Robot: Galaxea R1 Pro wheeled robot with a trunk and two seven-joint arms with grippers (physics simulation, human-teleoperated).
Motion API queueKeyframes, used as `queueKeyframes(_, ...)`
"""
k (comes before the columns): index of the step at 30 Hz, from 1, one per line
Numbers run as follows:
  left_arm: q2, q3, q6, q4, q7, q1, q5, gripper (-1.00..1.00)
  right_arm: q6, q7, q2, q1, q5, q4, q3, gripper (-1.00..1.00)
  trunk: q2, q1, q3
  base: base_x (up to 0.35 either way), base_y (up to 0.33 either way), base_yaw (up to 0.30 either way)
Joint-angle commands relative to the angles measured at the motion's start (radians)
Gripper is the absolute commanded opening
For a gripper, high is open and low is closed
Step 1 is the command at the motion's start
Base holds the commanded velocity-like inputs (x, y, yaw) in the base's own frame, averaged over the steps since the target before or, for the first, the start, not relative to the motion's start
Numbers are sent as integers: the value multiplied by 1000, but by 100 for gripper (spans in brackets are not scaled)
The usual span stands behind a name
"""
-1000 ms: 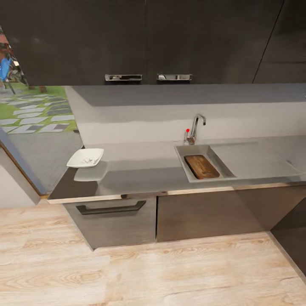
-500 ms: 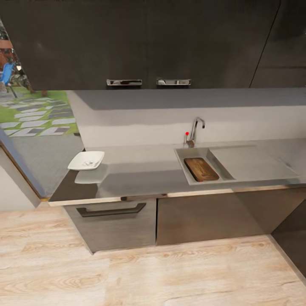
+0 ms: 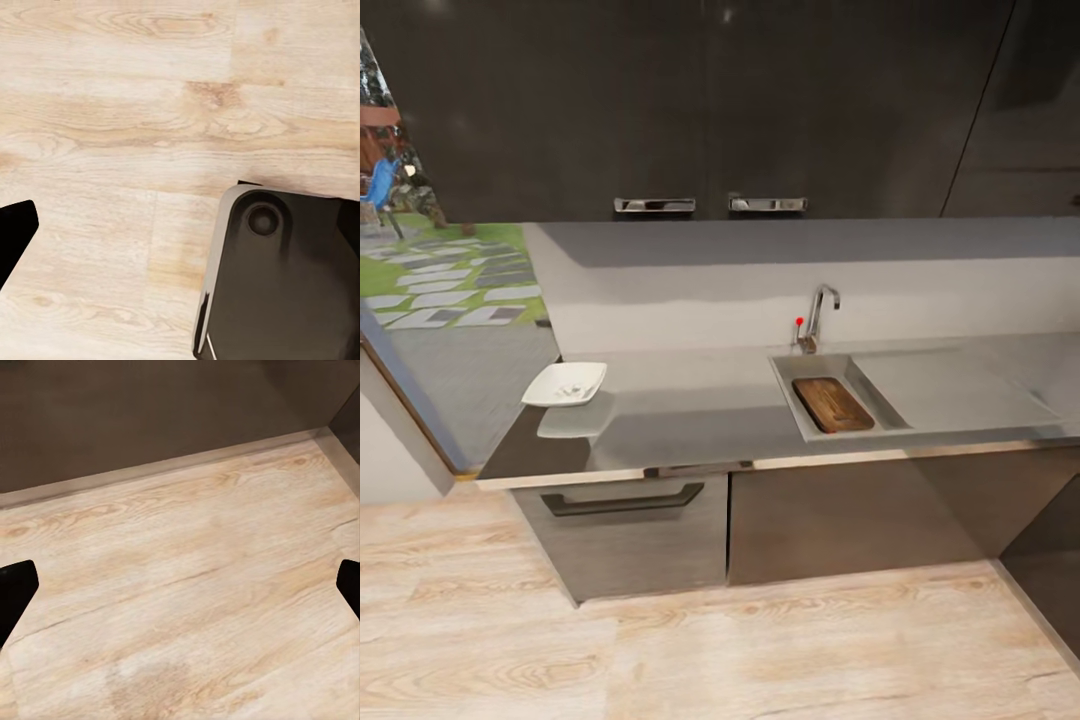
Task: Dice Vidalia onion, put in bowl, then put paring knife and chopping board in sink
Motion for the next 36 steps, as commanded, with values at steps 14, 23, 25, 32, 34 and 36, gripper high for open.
queueKeyframes(14, 0, -2, -1, -1, 2, 0, 3, 100, -2, -8, 0, -1, 11, 0, -3, 100, -2, 1, 20, 0, 0, 0)
queueKeyframes(23, 0, -2, -1, -1, 2, 0, 2, 100, -2, -8, 0, -1, 11, 0, -3, 100, -2, 1, 35, 0, 0, 0)
queueKeyframes(25, 0, -2, -1, -1, 2, 0, 2, 100, -2, -8, 0, -1, 11, 0, -3, 100, -2, 1, 38, 0, 0, 0)
queueKeyframes(32, 0, -2, -1, 0, 2, 0, 3, 100, -2, -7, 1, -1, 11, 0, -3, 100, -2, 1, 49, 0, 0, 0)
queueKeyframes(34, 0, -2, 0, 0, 2, 0, 3, 100, -2, -7, 1, -1, 11, 0, -3, 100, -2, 1, 52, 0, 0, 0)
queueKeyframes(36, 0, -2, 0, -1, 2, 0, 3, 100, -2, -7, 1, -1, 11, 0, -3, 100, -2, 1, 55, 0, 0, 0)
